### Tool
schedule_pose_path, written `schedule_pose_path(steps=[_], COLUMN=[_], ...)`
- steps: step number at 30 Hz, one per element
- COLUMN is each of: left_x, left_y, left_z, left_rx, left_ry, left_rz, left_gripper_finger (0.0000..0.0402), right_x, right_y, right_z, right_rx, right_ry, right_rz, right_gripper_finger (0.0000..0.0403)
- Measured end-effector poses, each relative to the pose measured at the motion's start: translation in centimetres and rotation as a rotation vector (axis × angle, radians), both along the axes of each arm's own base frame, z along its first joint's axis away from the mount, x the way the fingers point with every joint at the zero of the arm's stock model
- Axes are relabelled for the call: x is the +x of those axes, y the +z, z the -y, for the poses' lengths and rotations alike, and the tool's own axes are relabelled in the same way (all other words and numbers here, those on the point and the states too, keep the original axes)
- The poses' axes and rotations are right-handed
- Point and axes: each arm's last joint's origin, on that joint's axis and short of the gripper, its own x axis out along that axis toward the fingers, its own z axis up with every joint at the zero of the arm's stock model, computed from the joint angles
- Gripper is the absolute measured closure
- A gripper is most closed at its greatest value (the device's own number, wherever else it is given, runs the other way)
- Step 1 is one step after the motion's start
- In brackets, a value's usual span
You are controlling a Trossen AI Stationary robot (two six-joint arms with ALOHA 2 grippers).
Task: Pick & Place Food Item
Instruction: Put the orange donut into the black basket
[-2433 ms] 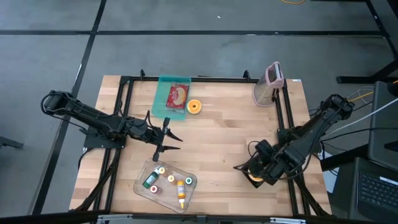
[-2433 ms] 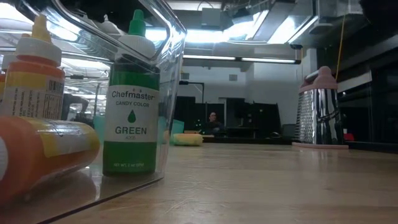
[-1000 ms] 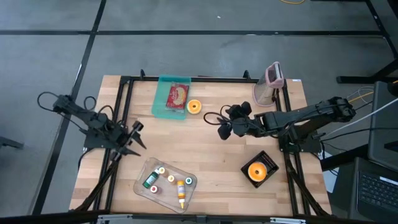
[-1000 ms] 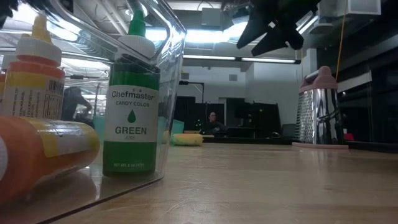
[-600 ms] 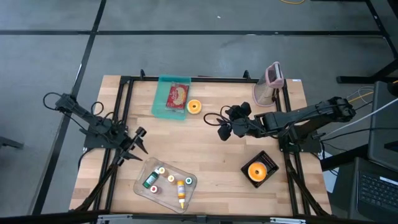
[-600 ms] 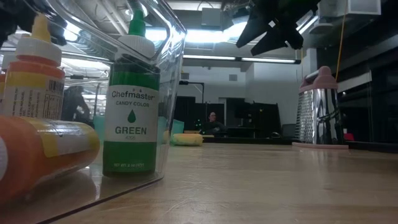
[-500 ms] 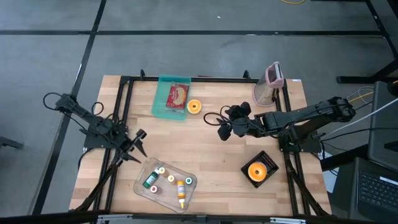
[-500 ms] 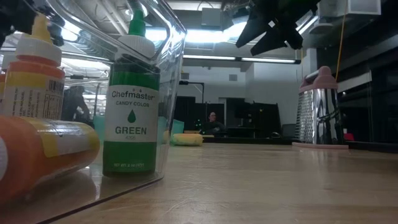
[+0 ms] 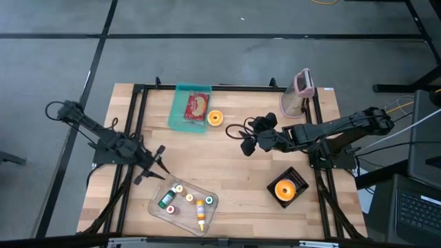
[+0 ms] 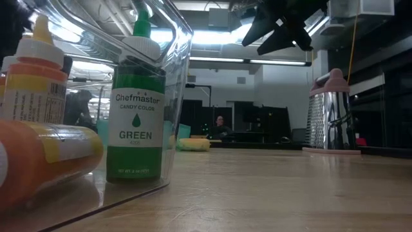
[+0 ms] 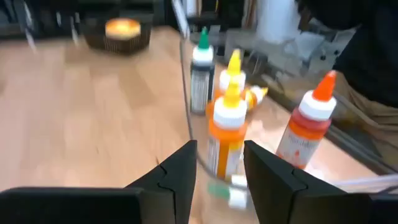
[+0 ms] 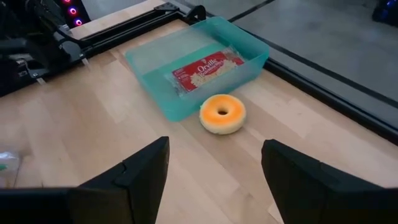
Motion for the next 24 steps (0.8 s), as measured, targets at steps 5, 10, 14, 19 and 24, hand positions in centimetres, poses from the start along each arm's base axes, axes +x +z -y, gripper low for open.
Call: schedule_pose_path(steps=[5,10,14,19,24], left_x=[0.3,0.4,0.4,0.4,0.4], left_y=[-0.3,-0.2,-0.2,-0.2,-0.2], left_z=[0.2,0.2,0.2,0.2,0.2], left_rx=[-0.038,-0.020,-0.031,-0.034,-0.036], left_ry=[0.025,0.015,0.018,0.019,0.019], left_rz=[-0.068,-0.031,-0.037,-0.037,-0.034], left_gripper_finger=[0.0271,0.0270,0.0272,0.0268,0.0269], right_x=[0.2,1.5,3.2,5.6,8.0], right_y=[0.0,-1.3,-4.0,-7.4,-9.4], right_z=[0.9,3.6,6.3,9.8,12.7], right_rx=[0.016,0.159,0.211,0.268,0.338], right_ry=[-0.017,0.009,-0.027,-0.041,-0.039], right_rz=[0.003,-0.032,-0.091,-0.086,-0.115], right_gripper_finger=[0.0152,0.0152,0.0152,0.0152,0.0152])
